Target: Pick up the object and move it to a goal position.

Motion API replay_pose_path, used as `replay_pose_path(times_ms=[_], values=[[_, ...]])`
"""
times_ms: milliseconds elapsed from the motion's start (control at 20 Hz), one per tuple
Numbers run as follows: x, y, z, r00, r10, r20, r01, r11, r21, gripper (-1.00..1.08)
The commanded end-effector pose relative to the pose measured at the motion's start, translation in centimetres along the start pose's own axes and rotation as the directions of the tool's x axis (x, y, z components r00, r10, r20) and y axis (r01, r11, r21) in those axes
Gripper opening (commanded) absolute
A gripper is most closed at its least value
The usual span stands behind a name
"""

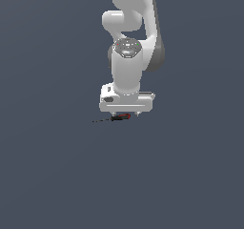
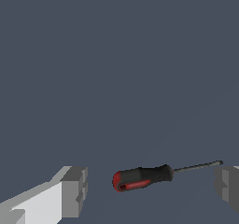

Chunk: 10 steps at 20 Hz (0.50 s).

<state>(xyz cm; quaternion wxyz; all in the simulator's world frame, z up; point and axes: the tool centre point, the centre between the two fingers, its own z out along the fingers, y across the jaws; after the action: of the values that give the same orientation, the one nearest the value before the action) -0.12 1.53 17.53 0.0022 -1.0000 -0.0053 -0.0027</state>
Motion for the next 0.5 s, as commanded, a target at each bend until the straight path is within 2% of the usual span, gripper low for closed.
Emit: replay_pose_path(times_ms=[0,450], values=[[0.0,0.0,0.0,1.0,0.0,0.0,0.0,1.0,0.0,1.0],[-0.4,2.9,-0.6,0.997,0.078,0.005,-0.078,0.997,0.005,1.0]])
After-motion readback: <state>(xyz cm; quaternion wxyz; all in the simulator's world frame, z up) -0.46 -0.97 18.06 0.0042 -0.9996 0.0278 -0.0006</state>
